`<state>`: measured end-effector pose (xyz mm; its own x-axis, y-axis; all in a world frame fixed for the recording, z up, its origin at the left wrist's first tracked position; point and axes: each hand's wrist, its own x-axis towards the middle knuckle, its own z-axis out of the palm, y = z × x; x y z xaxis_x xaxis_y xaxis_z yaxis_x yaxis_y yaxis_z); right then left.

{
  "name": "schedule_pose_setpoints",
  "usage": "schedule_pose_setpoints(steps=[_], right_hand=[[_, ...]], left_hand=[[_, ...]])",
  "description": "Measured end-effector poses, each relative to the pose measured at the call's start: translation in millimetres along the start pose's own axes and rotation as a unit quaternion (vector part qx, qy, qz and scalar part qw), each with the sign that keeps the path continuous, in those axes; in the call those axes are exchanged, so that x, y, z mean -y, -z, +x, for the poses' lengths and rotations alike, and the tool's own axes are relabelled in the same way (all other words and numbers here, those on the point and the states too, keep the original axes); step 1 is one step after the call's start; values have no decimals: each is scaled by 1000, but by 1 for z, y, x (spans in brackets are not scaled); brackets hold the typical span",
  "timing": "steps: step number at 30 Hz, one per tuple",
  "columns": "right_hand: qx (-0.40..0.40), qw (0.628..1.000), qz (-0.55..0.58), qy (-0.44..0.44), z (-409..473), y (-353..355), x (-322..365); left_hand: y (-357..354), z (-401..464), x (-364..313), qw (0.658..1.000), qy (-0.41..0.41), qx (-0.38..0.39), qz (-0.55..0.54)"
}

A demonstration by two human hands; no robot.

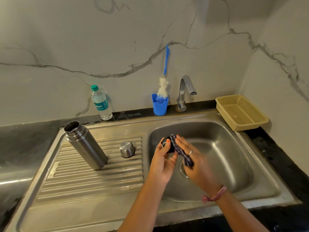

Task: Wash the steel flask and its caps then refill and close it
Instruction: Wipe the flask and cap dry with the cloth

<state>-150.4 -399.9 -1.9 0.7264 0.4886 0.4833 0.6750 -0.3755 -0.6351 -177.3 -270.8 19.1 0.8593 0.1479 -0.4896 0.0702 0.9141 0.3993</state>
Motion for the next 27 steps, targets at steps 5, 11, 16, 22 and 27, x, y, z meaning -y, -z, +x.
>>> schedule_pose_setpoints(steps=[5, 11, 16, 22, 27], right_hand=[[21, 999, 0, -36, -8, 2, -7], [-3, 996, -18, -91, -7, -5, -9], [7, 995, -27, -101, -5, -15, -6], [15, 992, -47, -114, -1, -27, 2], [17, 993, -53, -105, 2, -36, 7]], left_hand=[[12, -2, -10, 999, -22, -20, -33], [42, -11, -21, 921, -148, -24, 359], [55, -15, -33, 847, -194, -42, 492], [66, -23, -45, 782, -223, -16, 582], [75, -29, -53, 756, -237, -6, 610]])
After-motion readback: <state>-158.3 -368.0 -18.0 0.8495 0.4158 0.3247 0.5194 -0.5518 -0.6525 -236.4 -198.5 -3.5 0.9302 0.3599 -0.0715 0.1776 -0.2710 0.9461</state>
